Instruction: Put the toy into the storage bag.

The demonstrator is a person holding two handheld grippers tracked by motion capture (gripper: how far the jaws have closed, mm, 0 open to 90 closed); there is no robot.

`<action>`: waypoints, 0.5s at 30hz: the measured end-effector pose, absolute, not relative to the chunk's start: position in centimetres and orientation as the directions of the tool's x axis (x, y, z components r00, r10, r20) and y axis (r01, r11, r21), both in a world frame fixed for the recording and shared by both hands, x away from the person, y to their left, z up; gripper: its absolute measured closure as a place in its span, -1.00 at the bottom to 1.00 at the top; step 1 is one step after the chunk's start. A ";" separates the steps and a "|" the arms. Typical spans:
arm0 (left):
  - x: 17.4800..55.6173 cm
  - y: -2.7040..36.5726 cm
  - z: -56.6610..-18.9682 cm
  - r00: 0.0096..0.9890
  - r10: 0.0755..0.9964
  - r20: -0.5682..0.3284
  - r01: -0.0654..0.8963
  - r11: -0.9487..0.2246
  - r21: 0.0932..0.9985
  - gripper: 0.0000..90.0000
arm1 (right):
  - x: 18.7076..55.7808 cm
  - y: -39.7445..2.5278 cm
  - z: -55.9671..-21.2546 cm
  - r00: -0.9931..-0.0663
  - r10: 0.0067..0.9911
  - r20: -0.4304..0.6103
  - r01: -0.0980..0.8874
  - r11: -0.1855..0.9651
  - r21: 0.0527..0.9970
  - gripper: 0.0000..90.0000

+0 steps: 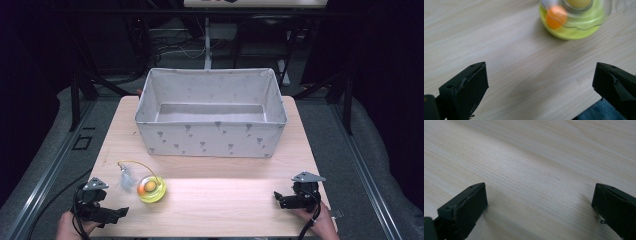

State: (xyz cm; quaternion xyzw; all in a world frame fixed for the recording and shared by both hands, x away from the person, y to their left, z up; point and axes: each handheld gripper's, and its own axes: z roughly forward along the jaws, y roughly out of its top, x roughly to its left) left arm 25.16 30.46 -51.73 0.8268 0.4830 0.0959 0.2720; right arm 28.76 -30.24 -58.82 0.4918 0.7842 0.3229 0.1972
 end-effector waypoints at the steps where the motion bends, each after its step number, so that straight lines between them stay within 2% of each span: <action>1: 25.2 30.5 -51.4 0.523 0.846 -0.102 0.742 -0.393 0.542 -0.99 | 28.8 -30.2 -58.8 -0.438 0.899 0.008 0.644 0.308 0.700 -1.00; 5: 26.0 30.1 -49.5 0.578 0.812 -0.081 0.723 -0.463 0.512 -0.99 | 28.8 -30.3 -58.8 -0.441 0.897 0.006 0.646 0.312 0.697 -1.00; 15: 26.9 28.7 -43.9 0.673 0.739 -0.019 0.640 -0.569 0.516 -0.99 | 28.8 -30.3 -58.8 -0.436 0.900 0.007 0.644 0.307 0.701 -1.00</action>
